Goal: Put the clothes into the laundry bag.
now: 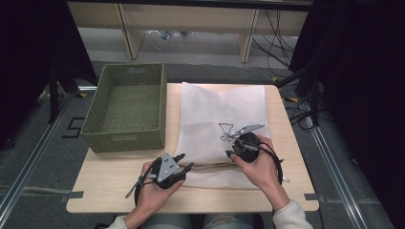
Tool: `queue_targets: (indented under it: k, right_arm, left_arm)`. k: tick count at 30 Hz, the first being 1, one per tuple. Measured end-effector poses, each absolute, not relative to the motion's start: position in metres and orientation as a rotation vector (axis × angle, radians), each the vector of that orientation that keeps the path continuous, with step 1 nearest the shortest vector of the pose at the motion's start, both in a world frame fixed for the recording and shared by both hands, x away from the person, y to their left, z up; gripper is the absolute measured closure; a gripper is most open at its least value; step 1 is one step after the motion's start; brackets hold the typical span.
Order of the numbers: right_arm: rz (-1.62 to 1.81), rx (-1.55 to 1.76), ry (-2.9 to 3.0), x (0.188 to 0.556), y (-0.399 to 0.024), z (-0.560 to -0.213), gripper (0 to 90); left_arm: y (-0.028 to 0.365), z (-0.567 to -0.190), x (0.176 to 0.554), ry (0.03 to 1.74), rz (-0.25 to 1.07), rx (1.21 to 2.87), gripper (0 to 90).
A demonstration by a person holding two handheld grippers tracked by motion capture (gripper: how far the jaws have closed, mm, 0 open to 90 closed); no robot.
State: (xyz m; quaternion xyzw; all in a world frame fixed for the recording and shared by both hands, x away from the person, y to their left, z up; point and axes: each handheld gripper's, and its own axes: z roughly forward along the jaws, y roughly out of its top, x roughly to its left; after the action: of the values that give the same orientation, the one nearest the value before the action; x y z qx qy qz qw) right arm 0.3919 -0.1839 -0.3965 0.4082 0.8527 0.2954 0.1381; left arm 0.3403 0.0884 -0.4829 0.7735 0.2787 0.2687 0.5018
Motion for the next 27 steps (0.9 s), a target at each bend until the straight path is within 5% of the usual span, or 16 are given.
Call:
queue_targets:
  k: [13,27]
  right_arm:
    - [0.901,1.231,2.485,0.397,-0.134,-0.407,68.2]
    - [0.89,1.247,2.586,0.41,-0.094,-0.418,70.4]
  left_arm:
    - [0.113,-0.497,0.328,0.758,0.626,1.889,35.8]
    - [0.119,-0.501,0.33,0.809,0.591,1.9,32.5]
